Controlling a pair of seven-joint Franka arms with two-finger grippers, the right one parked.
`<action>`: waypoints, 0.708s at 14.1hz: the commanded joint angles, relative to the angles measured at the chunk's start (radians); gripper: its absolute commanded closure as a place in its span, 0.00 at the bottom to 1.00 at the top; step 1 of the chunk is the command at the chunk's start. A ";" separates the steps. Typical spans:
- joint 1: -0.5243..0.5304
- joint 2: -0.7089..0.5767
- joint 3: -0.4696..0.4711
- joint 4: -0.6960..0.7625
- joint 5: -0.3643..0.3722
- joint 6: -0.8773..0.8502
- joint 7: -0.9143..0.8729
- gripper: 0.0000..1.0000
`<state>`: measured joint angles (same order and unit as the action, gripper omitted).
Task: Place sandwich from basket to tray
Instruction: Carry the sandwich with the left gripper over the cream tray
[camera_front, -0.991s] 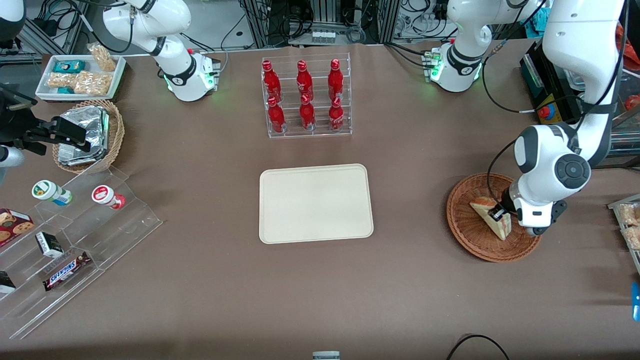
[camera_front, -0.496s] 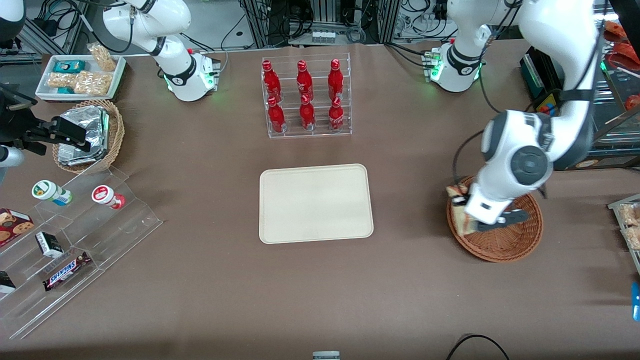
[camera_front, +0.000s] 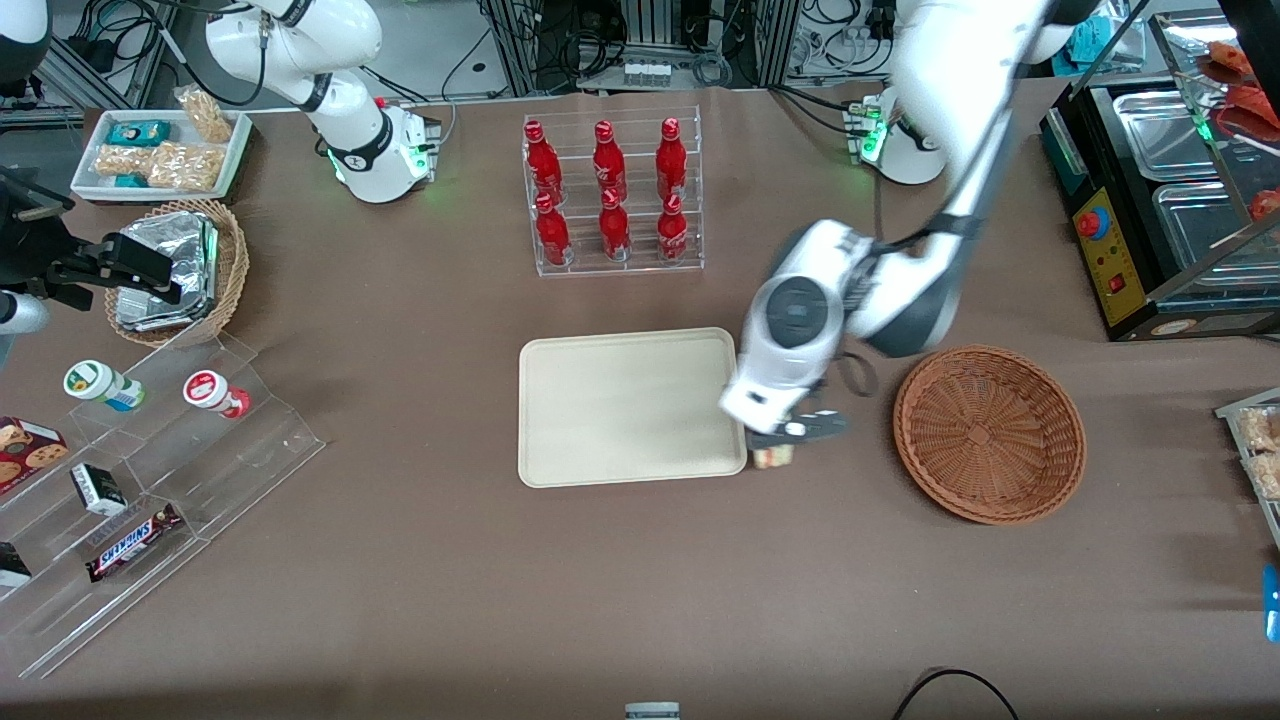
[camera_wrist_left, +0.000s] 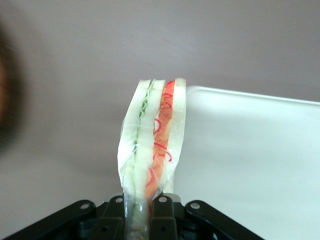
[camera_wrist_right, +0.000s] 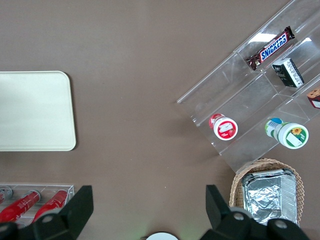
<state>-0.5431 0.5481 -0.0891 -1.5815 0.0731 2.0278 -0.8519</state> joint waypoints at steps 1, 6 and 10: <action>-0.098 0.122 0.015 0.173 -0.001 -0.023 -0.129 1.00; -0.178 0.265 -0.003 0.326 -0.001 -0.005 -0.226 1.00; -0.176 0.308 -0.069 0.328 -0.001 0.061 -0.230 1.00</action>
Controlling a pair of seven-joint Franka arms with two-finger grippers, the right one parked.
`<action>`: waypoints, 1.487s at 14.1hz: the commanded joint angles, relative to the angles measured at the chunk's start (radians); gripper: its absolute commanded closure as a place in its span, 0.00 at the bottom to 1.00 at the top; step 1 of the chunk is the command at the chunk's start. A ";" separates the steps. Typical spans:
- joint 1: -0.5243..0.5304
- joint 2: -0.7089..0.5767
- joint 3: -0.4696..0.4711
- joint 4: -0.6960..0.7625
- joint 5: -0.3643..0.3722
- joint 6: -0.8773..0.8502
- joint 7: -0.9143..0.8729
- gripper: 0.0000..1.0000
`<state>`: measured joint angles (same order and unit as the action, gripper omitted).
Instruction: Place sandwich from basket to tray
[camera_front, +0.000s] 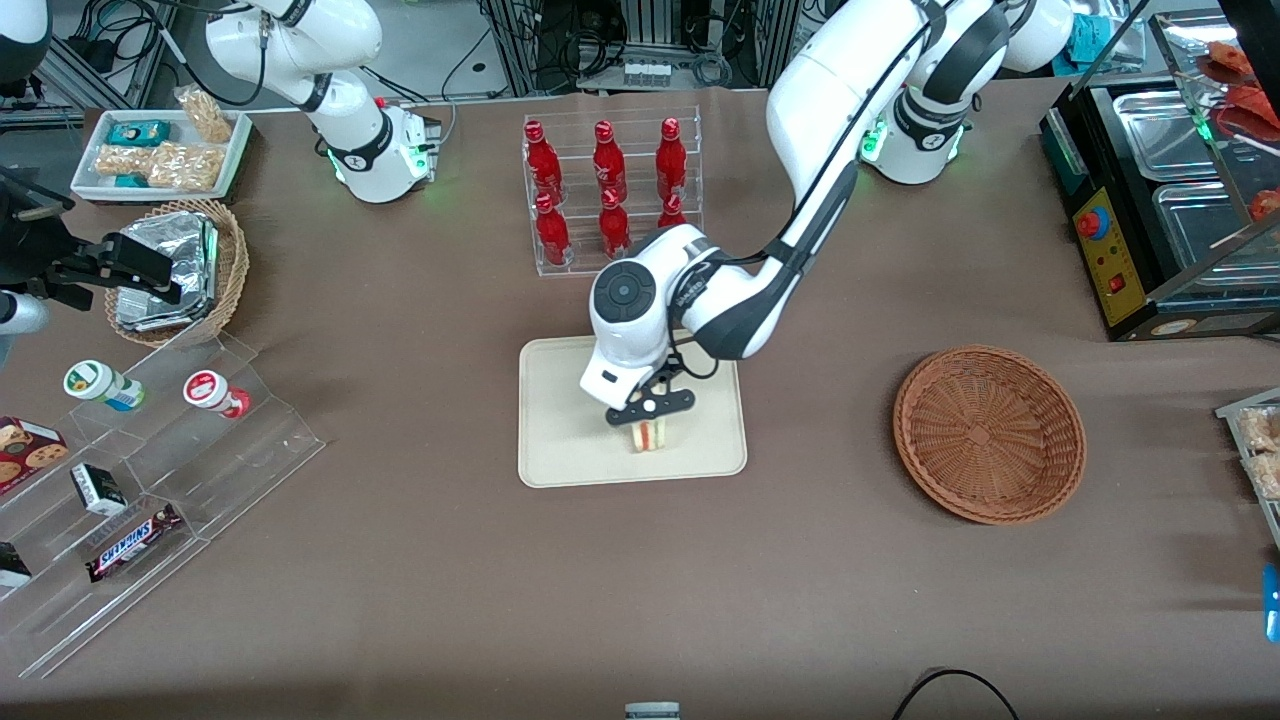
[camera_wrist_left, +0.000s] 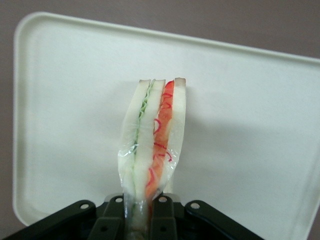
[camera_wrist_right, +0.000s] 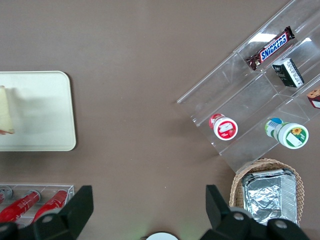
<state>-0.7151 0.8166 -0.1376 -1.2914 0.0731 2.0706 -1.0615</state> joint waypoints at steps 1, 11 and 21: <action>-0.006 0.047 -0.023 0.038 -0.001 0.041 -0.020 1.00; -0.017 -0.055 -0.013 0.018 0.025 -0.038 -0.037 0.00; 0.182 -0.390 0.027 -0.284 0.059 -0.205 0.122 0.00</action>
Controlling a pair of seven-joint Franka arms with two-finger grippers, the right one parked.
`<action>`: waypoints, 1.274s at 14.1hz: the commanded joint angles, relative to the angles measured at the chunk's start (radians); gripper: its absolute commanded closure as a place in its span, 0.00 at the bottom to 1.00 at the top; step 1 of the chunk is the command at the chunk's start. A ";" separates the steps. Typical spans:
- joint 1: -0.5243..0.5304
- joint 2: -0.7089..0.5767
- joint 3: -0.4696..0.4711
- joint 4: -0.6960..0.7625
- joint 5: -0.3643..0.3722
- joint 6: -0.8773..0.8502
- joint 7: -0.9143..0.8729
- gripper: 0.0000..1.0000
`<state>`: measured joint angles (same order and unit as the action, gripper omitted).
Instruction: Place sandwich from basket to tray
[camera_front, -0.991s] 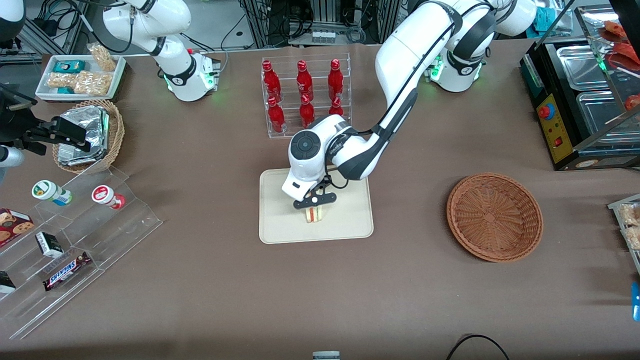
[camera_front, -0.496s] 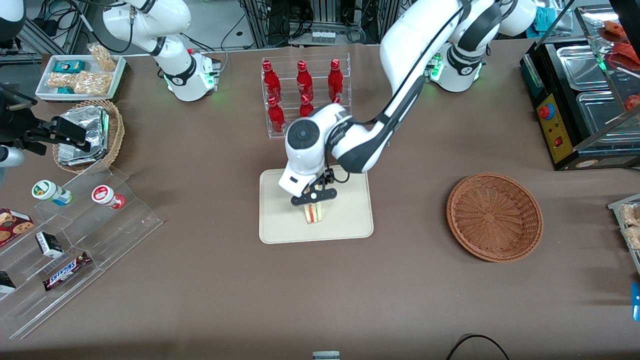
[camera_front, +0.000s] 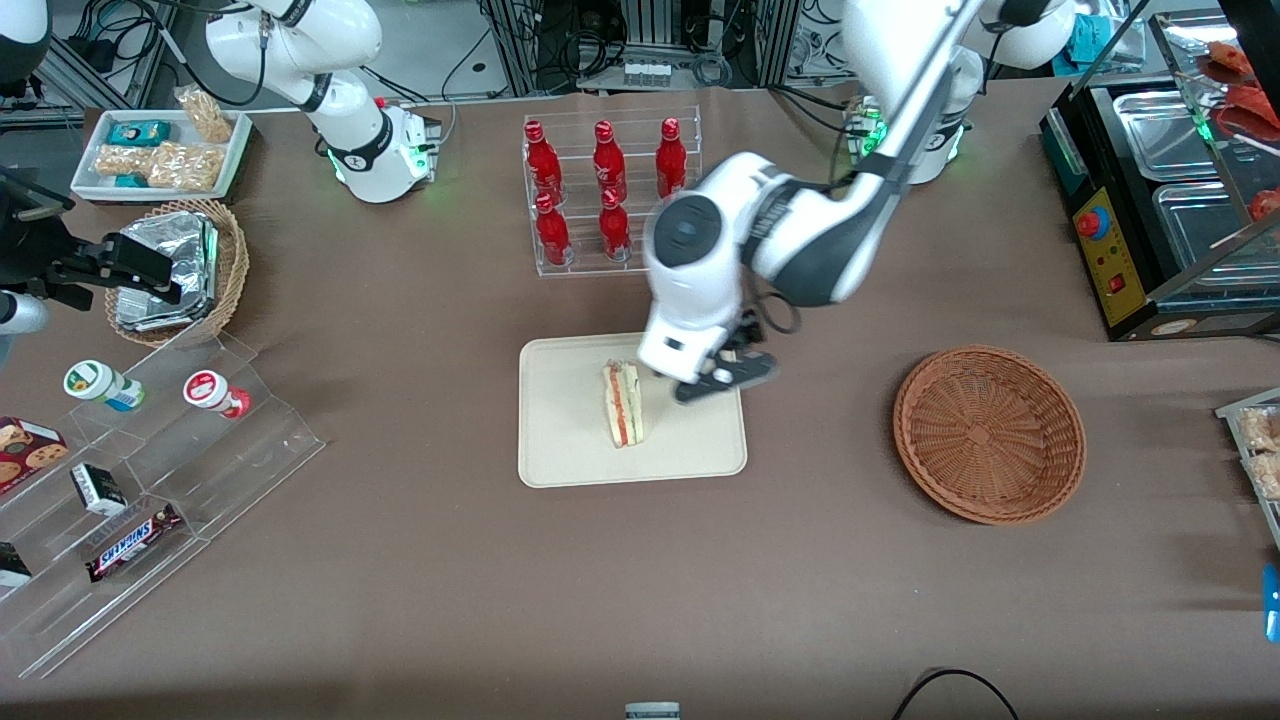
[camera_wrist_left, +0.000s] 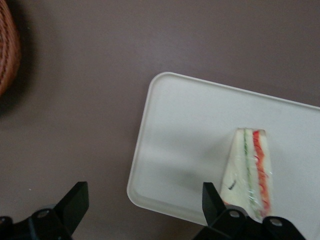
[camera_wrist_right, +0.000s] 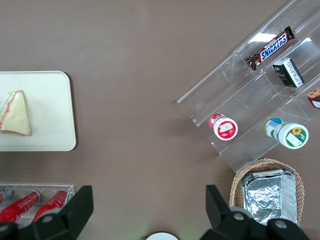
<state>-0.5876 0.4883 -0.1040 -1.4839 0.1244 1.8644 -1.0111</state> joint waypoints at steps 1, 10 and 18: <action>0.089 -0.089 -0.008 -0.126 0.006 0.001 0.113 0.00; 0.356 -0.367 -0.008 -0.351 -0.006 -0.082 0.540 0.00; 0.563 -0.504 -0.091 -0.339 -0.081 -0.211 0.874 0.00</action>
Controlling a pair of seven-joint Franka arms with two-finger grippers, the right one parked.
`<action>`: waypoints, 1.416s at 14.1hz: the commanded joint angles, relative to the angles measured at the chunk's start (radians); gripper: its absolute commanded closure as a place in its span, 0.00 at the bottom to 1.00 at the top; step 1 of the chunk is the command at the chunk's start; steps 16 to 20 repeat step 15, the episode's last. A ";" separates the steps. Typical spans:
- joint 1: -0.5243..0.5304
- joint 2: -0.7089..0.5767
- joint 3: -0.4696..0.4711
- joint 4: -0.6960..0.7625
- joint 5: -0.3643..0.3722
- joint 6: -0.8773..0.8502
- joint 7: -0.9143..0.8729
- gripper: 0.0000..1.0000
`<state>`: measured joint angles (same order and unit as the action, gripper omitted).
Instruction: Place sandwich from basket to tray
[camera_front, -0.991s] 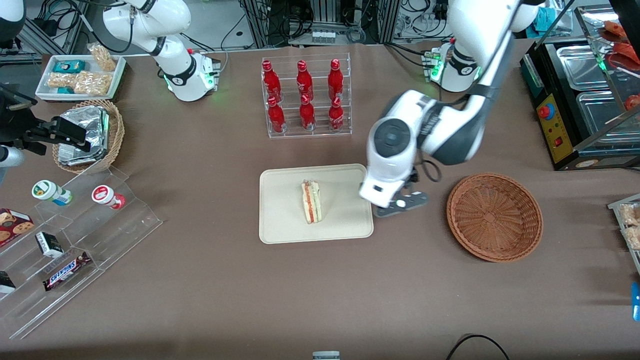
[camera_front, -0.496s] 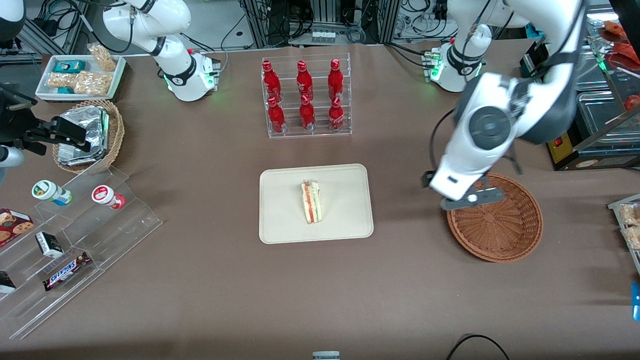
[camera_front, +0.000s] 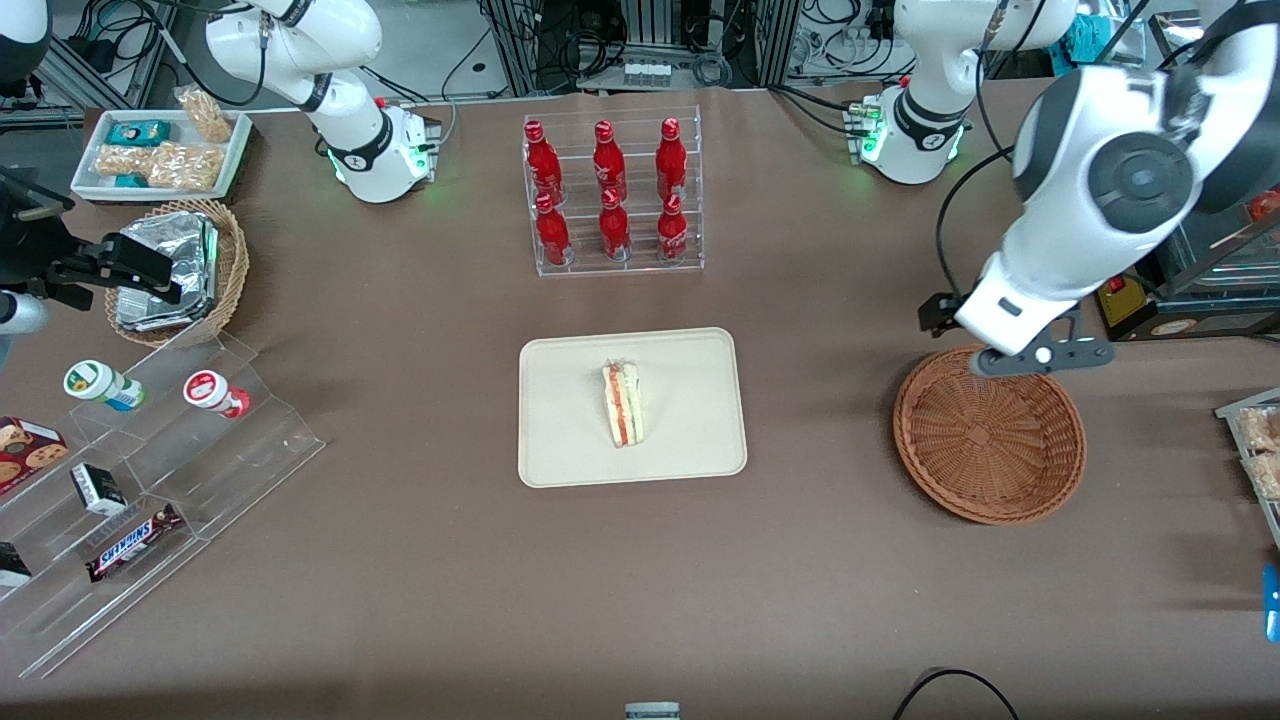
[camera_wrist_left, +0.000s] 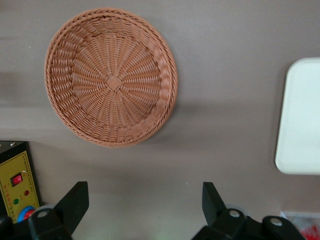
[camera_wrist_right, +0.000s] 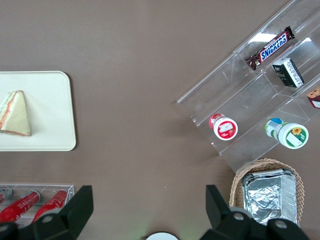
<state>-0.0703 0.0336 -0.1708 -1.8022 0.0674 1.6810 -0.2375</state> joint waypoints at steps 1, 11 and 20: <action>0.070 -0.061 -0.023 -0.020 -0.026 -0.029 0.148 0.00; 0.078 -0.072 0.149 0.172 -0.040 -0.122 0.288 0.00; 0.078 -0.072 0.151 0.167 -0.040 -0.129 0.284 0.00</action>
